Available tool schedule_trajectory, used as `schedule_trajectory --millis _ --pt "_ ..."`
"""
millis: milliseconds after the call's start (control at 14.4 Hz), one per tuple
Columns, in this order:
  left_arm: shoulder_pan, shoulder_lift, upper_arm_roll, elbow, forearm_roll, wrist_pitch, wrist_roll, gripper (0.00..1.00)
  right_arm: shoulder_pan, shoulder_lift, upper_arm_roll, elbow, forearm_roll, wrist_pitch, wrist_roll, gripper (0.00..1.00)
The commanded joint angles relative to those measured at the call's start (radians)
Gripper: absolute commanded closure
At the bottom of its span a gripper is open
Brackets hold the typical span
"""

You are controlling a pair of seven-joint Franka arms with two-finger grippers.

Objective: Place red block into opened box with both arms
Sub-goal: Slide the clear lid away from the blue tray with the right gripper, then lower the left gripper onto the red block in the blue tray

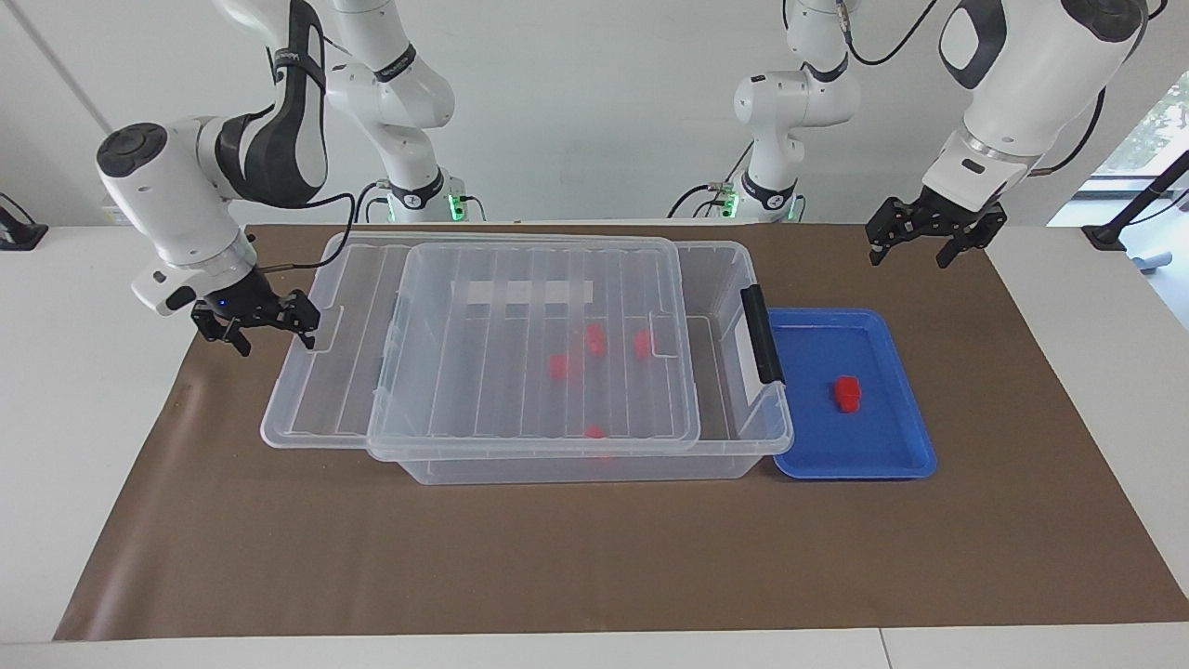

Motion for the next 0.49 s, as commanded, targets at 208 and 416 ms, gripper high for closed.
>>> schedule_trajectory --millis 208,416 --pt "-0.003 -0.012 -0.007 -0.003 0.018 -0.020 -0.011 0.00 -0.085 0.005 0.008 0.026 -0.004 -0.002 -0.124 0.00" --pt "0.005 -0.025 -0.008 -0.055 0.018 0.057 -0.004 0.00 -0.116 0.011 0.006 0.040 -0.015 -0.006 -0.159 0.00"
